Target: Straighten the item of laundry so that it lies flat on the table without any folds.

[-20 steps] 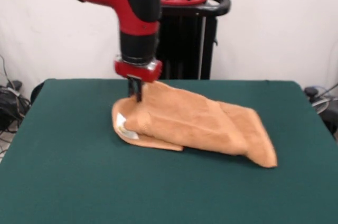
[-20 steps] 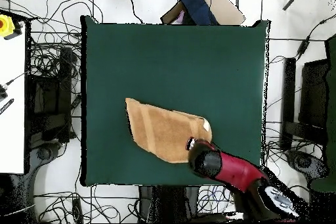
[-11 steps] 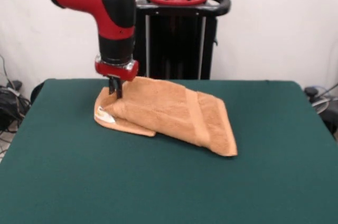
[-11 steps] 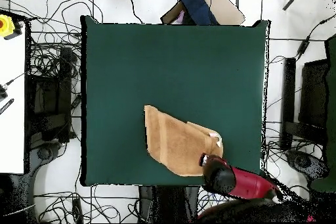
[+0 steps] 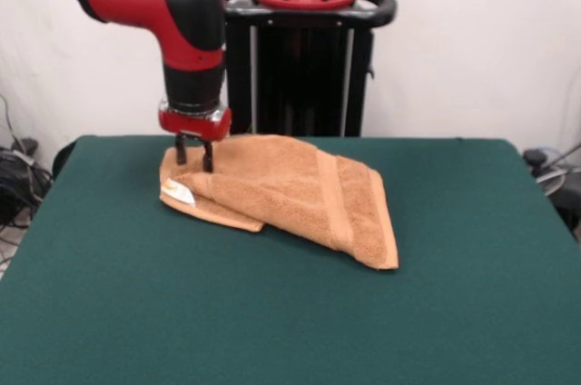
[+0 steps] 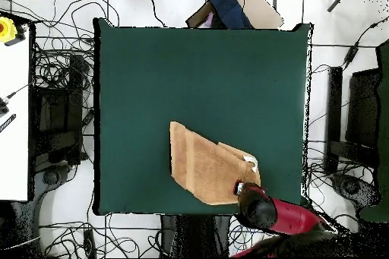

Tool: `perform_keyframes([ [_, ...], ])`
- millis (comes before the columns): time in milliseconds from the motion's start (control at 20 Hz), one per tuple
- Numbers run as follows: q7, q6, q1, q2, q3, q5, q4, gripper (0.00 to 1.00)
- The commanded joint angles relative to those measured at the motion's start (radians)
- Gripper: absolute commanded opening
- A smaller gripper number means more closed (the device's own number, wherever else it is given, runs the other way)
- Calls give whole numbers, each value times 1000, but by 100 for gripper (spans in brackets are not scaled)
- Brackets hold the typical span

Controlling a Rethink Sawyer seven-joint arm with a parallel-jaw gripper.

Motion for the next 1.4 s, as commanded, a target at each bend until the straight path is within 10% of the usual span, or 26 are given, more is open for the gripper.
perform_keyframes([
  [50,65,211,21,-88,82,69,-48,100],
  [250,71,484,81,-353,96,204,39,100],
  [450,90,585,90,-405,145,282,55,100],
  [1400,287,-51,315,48,132,418,32,100],
])
